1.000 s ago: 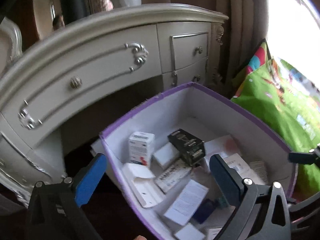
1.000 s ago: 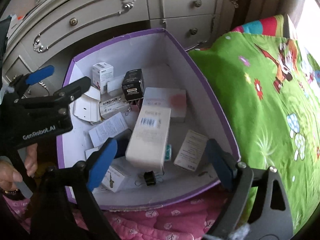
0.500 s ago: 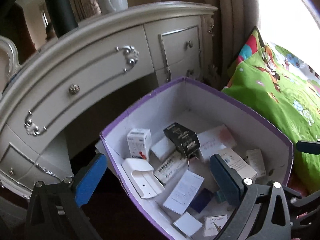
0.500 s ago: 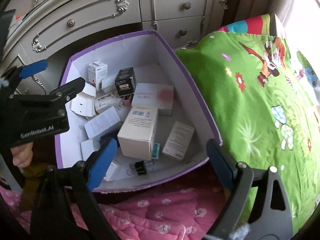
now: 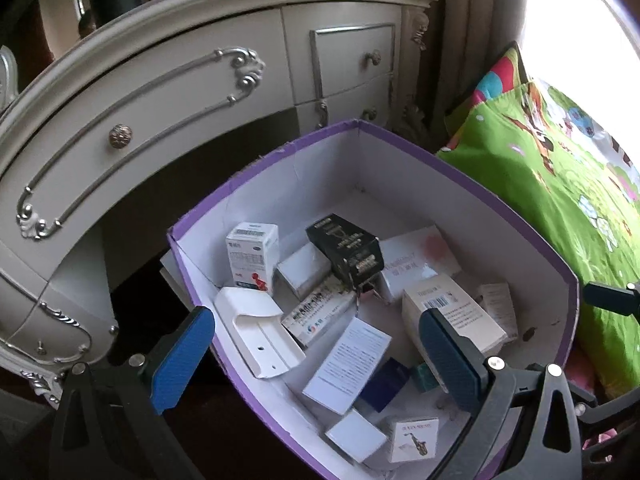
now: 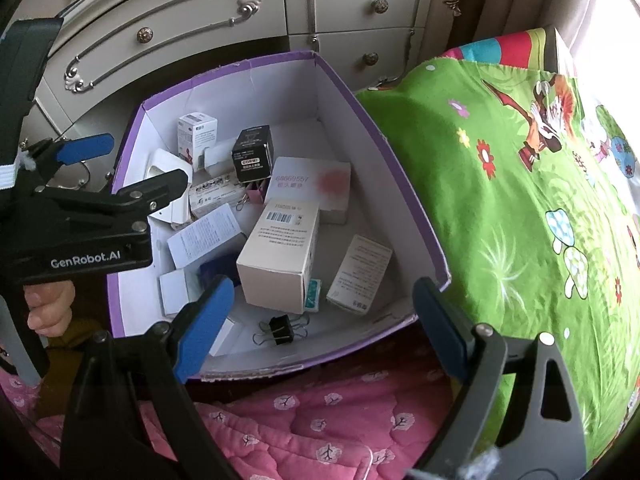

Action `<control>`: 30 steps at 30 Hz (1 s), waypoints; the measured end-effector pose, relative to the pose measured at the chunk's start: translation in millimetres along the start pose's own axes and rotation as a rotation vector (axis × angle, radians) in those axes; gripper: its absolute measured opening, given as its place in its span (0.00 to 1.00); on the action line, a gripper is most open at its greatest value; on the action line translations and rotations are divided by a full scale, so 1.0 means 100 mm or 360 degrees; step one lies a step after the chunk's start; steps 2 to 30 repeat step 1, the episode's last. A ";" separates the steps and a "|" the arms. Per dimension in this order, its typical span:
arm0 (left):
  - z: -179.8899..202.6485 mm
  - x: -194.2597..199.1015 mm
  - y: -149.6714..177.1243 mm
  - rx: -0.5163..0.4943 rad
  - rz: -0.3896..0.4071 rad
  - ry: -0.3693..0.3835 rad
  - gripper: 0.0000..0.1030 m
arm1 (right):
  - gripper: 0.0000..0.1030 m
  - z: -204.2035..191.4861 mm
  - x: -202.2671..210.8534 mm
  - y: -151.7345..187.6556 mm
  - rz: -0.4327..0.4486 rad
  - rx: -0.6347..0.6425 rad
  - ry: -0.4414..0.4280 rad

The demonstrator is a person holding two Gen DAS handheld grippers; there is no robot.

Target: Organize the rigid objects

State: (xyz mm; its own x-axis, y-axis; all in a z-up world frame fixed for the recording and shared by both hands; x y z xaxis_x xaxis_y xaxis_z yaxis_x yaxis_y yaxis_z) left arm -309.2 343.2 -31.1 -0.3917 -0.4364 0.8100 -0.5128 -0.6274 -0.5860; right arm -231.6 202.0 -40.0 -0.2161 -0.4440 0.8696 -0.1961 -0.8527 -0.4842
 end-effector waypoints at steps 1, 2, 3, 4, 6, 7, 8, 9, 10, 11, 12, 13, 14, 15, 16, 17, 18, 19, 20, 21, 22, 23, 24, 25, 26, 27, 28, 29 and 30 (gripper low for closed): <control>-0.01 0.01 -0.01 -0.0010 0.0021 -0.0032 1.00 | 0.90 0.00 0.00 0.00 0.0001 0.0003 0.0002; -0.01 0.01 -0.01 -0.0010 0.0021 -0.0032 1.00 | 0.90 0.00 0.00 0.00 0.0001 0.0003 0.0002; -0.01 0.01 -0.01 -0.0010 0.0021 -0.0032 1.00 | 0.90 0.00 0.00 0.00 0.0001 0.0003 0.0002; -0.01 0.01 -0.01 -0.0010 0.0021 -0.0032 1.00 | 0.90 0.00 0.00 0.00 0.0001 0.0003 0.0002; -0.01 0.01 -0.01 -0.0010 0.0021 -0.0032 1.00 | 0.90 0.00 0.00 0.00 0.0001 0.0003 0.0002; -0.01 0.01 -0.01 -0.0010 0.0021 -0.0032 1.00 | 0.90 0.00 0.00 0.00 0.0001 0.0003 0.0002; -0.01 0.01 -0.01 -0.0010 0.0021 -0.0032 1.00 | 0.90 0.00 0.00 0.00 0.0001 0.0003 0.0002; -0.01 0.01 -0.01 -0.0010 0.0021 -0.0032 1.00 | 0.90 0.00 0.00 0.00 0.0001 0.0003 0.0002; -0.01 0.01 -0.01 -0.0010 0.0021 -0.0032 1.00 | 0.90 0.00 0.00 0.00 0.0001 0.0003 0.0002; -0.01 0.01 -0.01 -0.0010 0.0021 -0.0032 1.00 | 0.90 0.00 0.00 0.00 0.0001 0.0003 0.0002; -0.01 0.01 -0.01 -0.0010 0.0021 -0.0032 1.00 | 0.90 0.00 0.00 0.00 0.0001 0.0003 0.0002; -0.01 0.01 -0.01 -0.0010 0.0021 -0.0032 1.00 | 0.90 0.00 0.00 0.00 0.0001 0.0003 0.0002; -0.01 0.01 -0.01 -0.0010 0.0021 -0.0032 1.00 | 0.90 0.00 0.00 0.00 0.0001 0.0003 0.0002; -0.01 0.01 -0.01 -0.0010 0.0021 -0.0032 1.00 | 0.90 0.00 0.00 0.00 0.0001 0.0003 0.0002; -0.01 0.01 -0.01 -0.0010 0.0021 -0.0032 1.00 | 0.90 0.00 0.00 0.00 0.0001 0.0003 0.0002; -0.01 0.01 -0.01 -0.0010 0.0021 -0.0032 1.00 | 0.90 0.00 0.00 0.00 0.0001 0.0003 0.0002; -0.01 0.01 -0.01 -0.0010 0.0021 -0.0032 1.00 | 0.90 0.00 0.00 0.00 0.0001 0.0003 0.0002; -0.01 0.01 -0.01 -0.0010 0.0021 -0.0032 1.00 | 0.90 0.00 0.00 0.00 0.0001 0.0003 0.0002; -0.01 0.01 -0.01 -0.0010 0.0021 -0.0032 1.00 | 0.90 0.00 0.00 0.00 0.0001 0.0003 0.0002; -0.01 0.01 -0.01 -0.0010 0.0021 -0.0032 1.00 | 0.90 0.00 0.00 0.00 0.0001 0.0003 0.0002; -0.01 0.01 -0.01 -0.0010 0.0021 -0.0032 1.00 | 0.90 0.00 0.00 0.00 0.0001 0.0003 0.0002; -0.01 0.01 -0.01 -0.0010 0.0021 -0.0032 1.00 | 0.90 0.00 0.00 0.00 0.0001 0.0003 0.0002; -0.01 0.01 -0.01 -0.0010 0.0021 -0.0032 1.00 | 0.90 0.00 0.00 0.00 0.0001 0.0003 0.0002; -0.01 0.01 -0.01 -0.0010 0.0021 -0.0032 1.00 | 0.90 0.00 0.00 0.00 0.0001 0.0003 0.0002; -0.01 0.01 -0.01 -0.0010 0.0021 -0.0032 1.00 | 0.90 0.00 0.00 0.00 0.0001 0.0003 0.0002; -0.01 0.01 -0.01 -0.0010 0.0021 -0.0032 1.00 | 0.90 0.00 0.00 0.00 0.0001 0.0003 0.0002; -0.01 0.01 -0.01 -0.0010 0.0021 -0.0032 1.00 | 0.90 0.00 0.00 0.00 0.0001 0.0003 0.0002; -0.01 0.01 -0.01 -0.0010 0.0021 -0.0032 1.00 | 0.90 0.00 0.00 0.00 0.0001 0.0003 0.0002; -0.01 0.01 -0.01 -0.0010 0.0021 -0.0032 1.00 | 0.90 0.00 0.00 0.00 0.0001 0.0003 0.0002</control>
Point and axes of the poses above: each gripper's, at about its wrist camera, not at the fingertips, and x roughly against the way its jaws point, z to its right, y to its underside, the point moved 8 cm from there along -x, roughly the way its jaws point, and after that the axes turned 12 degrees about x, right-handed, at the moved point
